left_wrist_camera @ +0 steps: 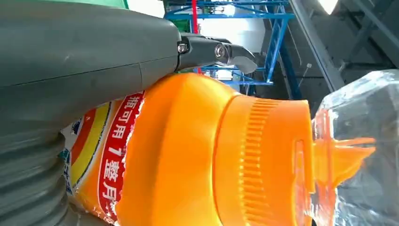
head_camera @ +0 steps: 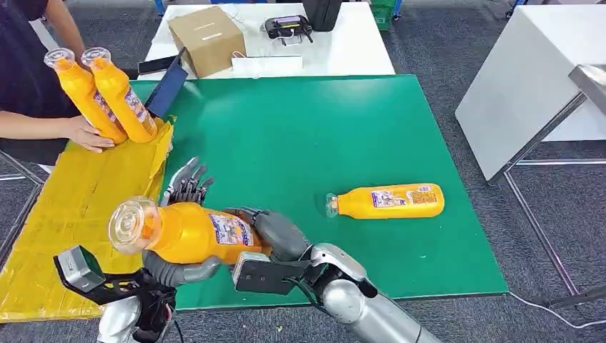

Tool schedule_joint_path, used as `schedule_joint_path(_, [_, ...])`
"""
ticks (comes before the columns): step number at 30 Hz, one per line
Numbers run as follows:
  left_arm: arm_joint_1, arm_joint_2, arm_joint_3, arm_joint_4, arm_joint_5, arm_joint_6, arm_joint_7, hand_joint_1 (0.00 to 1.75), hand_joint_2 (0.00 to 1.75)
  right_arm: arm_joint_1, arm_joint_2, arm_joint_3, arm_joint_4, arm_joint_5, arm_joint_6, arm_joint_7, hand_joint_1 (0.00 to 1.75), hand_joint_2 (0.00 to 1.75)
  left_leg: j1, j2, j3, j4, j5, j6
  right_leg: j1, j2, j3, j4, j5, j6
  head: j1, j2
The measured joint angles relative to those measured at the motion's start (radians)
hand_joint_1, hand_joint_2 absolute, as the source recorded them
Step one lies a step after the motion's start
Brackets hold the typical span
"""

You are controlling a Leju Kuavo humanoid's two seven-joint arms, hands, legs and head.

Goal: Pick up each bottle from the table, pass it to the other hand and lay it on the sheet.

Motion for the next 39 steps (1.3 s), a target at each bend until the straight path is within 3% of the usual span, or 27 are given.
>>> schedule_joint_path(19, [0.001, 0.001, -0.026, 0.0, -0.01, -0.008, -0.018, 1.75, 1.75, 0.032, -0.031, 0.003, -0.023, 0.006, -0.011, 0.018, 1.75, 1.75, 0.0, 0.0, 0.0, 0.0, 0.0, 0.0, 0.0, 0.0, 0.0, 0.0, 0.0, 0.0, 0.0, 0.0])
schedule_joint_path(20, [0.001, 0.001, -0.026, 0.0, -0.019, -0.002, -0.022, 1.75, 1.75, 0.035, -0.034, 0.002, -0.028, 0.014, -0.019, 0.019, 0.0, 1.75, 0.0, 0.0, 0.0, 0.0, 0.0, 0.0, 0.0, 0.0, 0.0, 0.0, 0.0, 0.0, 0.0, 0.0])
schedule_joint_path(25, [0.019, 0.003, -0.024, -0.027, -0.162, 0.087, -0.065, 1.75, 1.75, 0.106, -0.077, -0.042, -0.129, 0.197, -0.126, 0.061, 0.0, 1.75, 0.0, -0.001, 0.0, 0.0, -0.001, 0.0, 0.0, -0.001, 0.0, 0.0, 0.0, 0.0, 0.0, 0.0])
schedule_joint_path(30, [0.037, 0.029, 0.029, -0.066, -0.349, 0.195, -0.064, 1.75, 1.75, 0.196, -0.194, -0.257, -0.3, 0.219, -0.107, 0.078, 0.0, 1.75, -0.001, -0.002, 0.0, 0.0, -0.002, 0.002, -0.001, -0.001, 0.0, -0.001, 0.0, 0.0, 0.0, 0.0])
schedule_joint_path(36, [-0.029, 0.134, 0.067, -0.023, -0.959, 0.46, 0.152, 1.75, 1.75, 0.317, -0.301, -0.568, -0.42, 0.142, -0.044, 0.047, 0.0, 1.75, -0.002, -0.002, 0.0, 0.0, -0.001, 0.002, -0.002, -0.001, 0.001, -0.001, 0.0, 0.001, 0.0, 0.0])
schedule_joint_path(39, [-0.067, 0.181, 0.086, 0.03, -1.063, 0.52, 0.177, 1.75, 1.75, 0.351, -0.33, -0.68, -0.441, 0.122, -0.017, 0.032, 0.0, 1.75, -0.001, 0.001, 0.001, 0.0, -0.001, 0.002, -0.001, 0.0, 0.001, 0.0, 0.0, 0.001, 0.0, 0.0])
